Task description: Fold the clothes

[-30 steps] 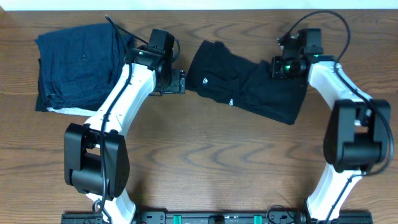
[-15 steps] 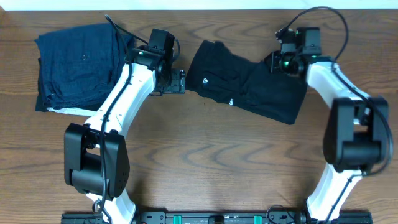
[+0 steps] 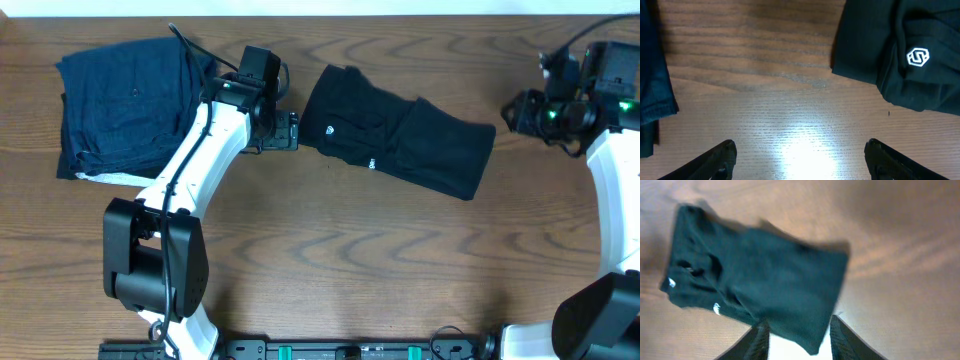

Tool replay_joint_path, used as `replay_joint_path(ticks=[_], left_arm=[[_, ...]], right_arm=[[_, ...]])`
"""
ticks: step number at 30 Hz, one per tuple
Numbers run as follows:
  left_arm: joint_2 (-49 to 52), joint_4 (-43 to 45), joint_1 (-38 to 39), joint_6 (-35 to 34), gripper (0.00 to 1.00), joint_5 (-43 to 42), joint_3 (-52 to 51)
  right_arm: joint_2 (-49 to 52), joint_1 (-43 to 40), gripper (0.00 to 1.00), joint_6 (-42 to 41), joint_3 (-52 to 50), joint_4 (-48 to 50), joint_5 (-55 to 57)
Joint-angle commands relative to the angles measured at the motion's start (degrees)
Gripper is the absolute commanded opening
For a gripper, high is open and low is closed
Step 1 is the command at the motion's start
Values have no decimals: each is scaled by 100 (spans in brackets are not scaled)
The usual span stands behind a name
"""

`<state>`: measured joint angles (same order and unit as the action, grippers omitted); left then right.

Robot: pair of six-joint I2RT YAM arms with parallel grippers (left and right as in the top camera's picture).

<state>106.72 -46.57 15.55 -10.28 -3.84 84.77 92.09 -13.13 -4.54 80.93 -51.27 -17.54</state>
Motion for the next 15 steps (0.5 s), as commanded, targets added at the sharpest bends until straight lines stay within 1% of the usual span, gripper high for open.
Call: replay_joint_path(ticks=[1, 2, 6, 8, 11, 15], left_arm=[[39, -2, 13, 57, 84, 94, -35], [39, -2, 11, 57, 84, 94, -35], [39, 94, 11, 57, 84, 94, -35], [39, 181, 11, 57, 84, 94, -35], [39, 291, 11, 57, 84, 94, -35], [39, 380, 11, 57, 84, 94, -35]], right_arm=[[39, -212, 43, -81, -37, -160, 232], [55, -245, 45, -79, -48, -175, 232], [157, -302, 47, -81, -122, -157, 234], [291, -310, 51, -236, -203, -72, 227], [533, -271, 52, -264, -339, -15, 216], [1005, -260, 51, -155, -529, 162, 210]])
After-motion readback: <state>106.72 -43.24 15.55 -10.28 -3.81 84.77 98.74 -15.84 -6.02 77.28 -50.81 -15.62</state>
